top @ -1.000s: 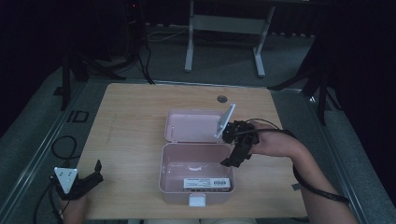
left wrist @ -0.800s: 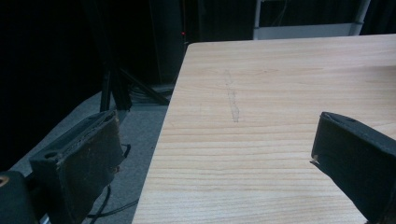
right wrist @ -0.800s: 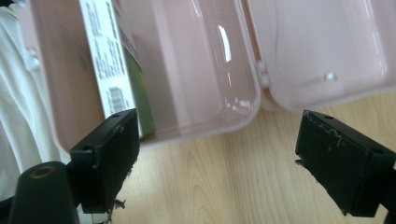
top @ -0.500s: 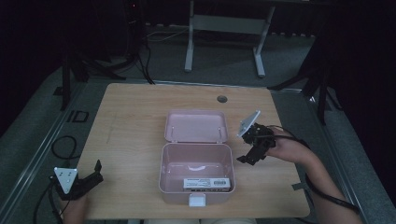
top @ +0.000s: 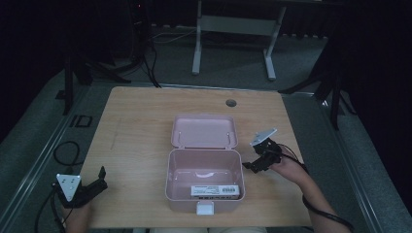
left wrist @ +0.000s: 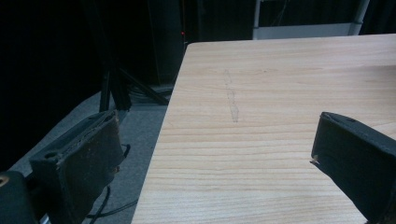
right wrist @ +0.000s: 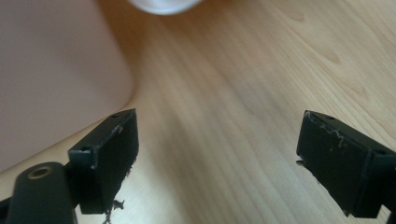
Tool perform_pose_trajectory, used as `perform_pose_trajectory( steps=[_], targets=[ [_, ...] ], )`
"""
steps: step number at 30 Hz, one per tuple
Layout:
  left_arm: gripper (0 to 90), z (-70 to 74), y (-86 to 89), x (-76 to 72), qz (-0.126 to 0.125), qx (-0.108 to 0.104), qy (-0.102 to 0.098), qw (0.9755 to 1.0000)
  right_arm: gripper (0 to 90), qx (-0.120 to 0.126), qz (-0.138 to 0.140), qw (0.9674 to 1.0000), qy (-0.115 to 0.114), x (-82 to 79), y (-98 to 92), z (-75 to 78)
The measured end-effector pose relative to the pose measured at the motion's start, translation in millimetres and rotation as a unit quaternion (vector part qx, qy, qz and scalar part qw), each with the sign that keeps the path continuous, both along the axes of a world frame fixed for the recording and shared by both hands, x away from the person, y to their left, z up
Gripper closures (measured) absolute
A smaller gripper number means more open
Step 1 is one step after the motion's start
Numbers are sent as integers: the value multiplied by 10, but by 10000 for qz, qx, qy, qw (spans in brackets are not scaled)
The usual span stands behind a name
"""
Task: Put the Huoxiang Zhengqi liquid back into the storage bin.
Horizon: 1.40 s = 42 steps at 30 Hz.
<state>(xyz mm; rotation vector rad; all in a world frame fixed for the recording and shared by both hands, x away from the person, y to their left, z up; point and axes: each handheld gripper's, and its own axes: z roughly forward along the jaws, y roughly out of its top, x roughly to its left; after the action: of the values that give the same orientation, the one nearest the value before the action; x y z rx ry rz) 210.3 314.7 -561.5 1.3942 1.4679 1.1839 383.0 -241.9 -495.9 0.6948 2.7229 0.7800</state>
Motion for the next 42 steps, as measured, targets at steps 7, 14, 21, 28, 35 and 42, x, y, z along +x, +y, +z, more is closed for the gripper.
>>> perform_pose_trajectory(
  steps=[7, 14, 21, 28, 35, 42],
  targets=[
    [22, 0, -1, 0, -4, 2, 1, 10000, 121, 356, -587, 9968, -398, 70, -98, -218],
    [21, 0, -4, 0, -12, 12, 0, 10000, 122, 666, -981, 9913, -567, 96, -228, -335],
    [22, 0, -5, -2, -5, 20, 1, 10000, 123, 858, -1400, 9840, -691, 88, -422, -362],
    [22, 0, -5, -2, 0, 19, 0, 10000, 123, 1146, -1952, 9711, -762, 58, -642, -378],
    [22, 0, -6, -1, -7, 29, 16, 10000, 123, 1411, -2559, 9525, -853, 24, -867, -403],
    [22, 0, -6, -1, -12, 30, 17, 10000, 122, 1416, -2868, 9428, -944, -29, -1002, -449]
  ],
)
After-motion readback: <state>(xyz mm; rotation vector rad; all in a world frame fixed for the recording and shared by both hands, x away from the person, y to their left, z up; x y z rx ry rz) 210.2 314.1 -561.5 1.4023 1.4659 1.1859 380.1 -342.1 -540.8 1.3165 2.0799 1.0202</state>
